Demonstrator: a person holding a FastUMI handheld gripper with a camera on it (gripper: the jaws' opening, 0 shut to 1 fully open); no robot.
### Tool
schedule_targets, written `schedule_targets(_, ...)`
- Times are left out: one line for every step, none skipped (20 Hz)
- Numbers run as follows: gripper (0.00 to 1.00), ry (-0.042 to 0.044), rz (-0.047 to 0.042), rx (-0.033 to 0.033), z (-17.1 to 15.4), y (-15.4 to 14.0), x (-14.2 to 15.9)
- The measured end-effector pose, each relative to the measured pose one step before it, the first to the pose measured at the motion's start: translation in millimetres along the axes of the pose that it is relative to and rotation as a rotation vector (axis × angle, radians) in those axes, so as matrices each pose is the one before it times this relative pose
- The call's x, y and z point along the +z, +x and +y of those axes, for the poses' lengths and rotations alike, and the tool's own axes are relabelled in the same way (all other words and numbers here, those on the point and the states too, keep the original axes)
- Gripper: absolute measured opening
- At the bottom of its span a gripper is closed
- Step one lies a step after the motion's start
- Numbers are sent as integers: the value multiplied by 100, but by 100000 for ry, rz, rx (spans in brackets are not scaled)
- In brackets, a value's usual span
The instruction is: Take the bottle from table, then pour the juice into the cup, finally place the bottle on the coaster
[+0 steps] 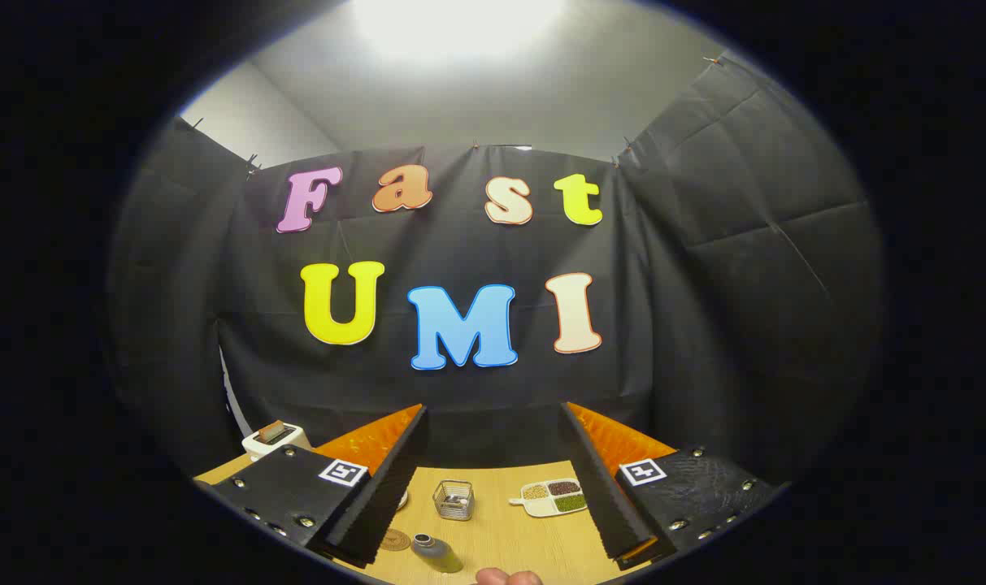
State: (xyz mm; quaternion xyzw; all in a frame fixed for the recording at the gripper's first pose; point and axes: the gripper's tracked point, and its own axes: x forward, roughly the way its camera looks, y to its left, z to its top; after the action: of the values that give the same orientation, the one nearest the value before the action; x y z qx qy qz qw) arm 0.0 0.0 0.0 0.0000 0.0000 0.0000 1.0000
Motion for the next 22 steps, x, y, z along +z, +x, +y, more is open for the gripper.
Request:
schedule_targets(97,-480,192,-388,-185,53,-28)
schedule_targets(97,-166,140,-97,113,-26,91)
schedule_targets(97,-36,-49,59,92,-94,88)
schedule_targets(97,15,-162,-368,-27,10,178)
schedule_targets(97,-30,28,-506,-60,-9,44)
schedule_targets(97,-410,1040,-2233,-343,51,-177)
schedule_targets(97,-589,1442,-2236,-549,56,-418)
schedule_targets(97,-159,502,93,124,-6,-50)
schedule_targets(97,396,448,498,427,-110,-36)
schedule_targets(97,592,509,-34,16,13,-114)
schedule_targets(97,480,335,-125,-237,79,-162)
schedule_targets(97,221,326,-11,56,78,-53)
schedule_targets(97,185,120,68,-35,33,-225)
schedule_targets(97,234,122,752,144,94,-112)
schedule_targets(97,589,-91,1180,321,-78,-317)
schedule_targets(97,753,-59,1242,326,83,-377)
schedule_targets(97,667,268,1333,267,68,-655)
schedule_targets(97,227,439,1540,424,138,-578)
schedule_targets(97,-395,-14,1411,397,96,-600)
schedule_targets(97,-700,-260,1029,462,27,-453)
schedule_targets(97,-484,-492,1250,431,52,-589)
schedule_targets(97,-276,-328,1267,571,155,-594)
